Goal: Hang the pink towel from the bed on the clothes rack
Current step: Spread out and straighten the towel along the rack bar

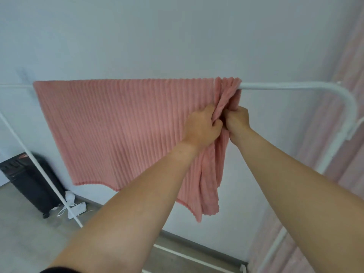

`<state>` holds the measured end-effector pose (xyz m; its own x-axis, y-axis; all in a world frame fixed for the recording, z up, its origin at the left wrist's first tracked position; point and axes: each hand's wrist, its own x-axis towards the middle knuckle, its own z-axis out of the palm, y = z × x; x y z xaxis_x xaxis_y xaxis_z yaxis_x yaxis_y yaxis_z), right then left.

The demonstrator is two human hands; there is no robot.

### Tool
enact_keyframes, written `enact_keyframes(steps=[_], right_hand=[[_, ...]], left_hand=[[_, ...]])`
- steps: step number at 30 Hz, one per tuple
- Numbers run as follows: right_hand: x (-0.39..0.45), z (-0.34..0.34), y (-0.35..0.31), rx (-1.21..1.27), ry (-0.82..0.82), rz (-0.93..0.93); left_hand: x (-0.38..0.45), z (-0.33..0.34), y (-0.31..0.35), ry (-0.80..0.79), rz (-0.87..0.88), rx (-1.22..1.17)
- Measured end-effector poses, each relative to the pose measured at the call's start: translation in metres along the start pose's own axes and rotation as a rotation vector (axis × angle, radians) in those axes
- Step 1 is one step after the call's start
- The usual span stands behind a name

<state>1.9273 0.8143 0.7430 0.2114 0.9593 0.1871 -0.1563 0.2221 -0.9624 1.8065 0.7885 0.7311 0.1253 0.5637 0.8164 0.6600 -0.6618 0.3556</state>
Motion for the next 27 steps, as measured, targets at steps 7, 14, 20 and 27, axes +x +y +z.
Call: enact_keyframes(steps=[7, 14, 20, 27], right_hand=[[-0.005, -0.089, -0.025, -0.072, 0.289, -0.021], [-0.026, -0.146, -0.038, -0.143, 0.392, -0.060], [-0.053, -0.152, -0.059, -0.574, 0.809, -0.481], [-0.028, -0.134, -0.112, -0.980, 0.574, -0.671]], left_hand=[[0.002, 0.063, 0.063, -0.076, 0.109, -0.130], [0.002, 0.091, 0.113, -0.218, 0.159, -0.164], [0.023, 0.076, 0.135, 0.239, 0.180, -0.189], [0.090, 0.063, 0.156, 0.026, 0.036, 0.228]])
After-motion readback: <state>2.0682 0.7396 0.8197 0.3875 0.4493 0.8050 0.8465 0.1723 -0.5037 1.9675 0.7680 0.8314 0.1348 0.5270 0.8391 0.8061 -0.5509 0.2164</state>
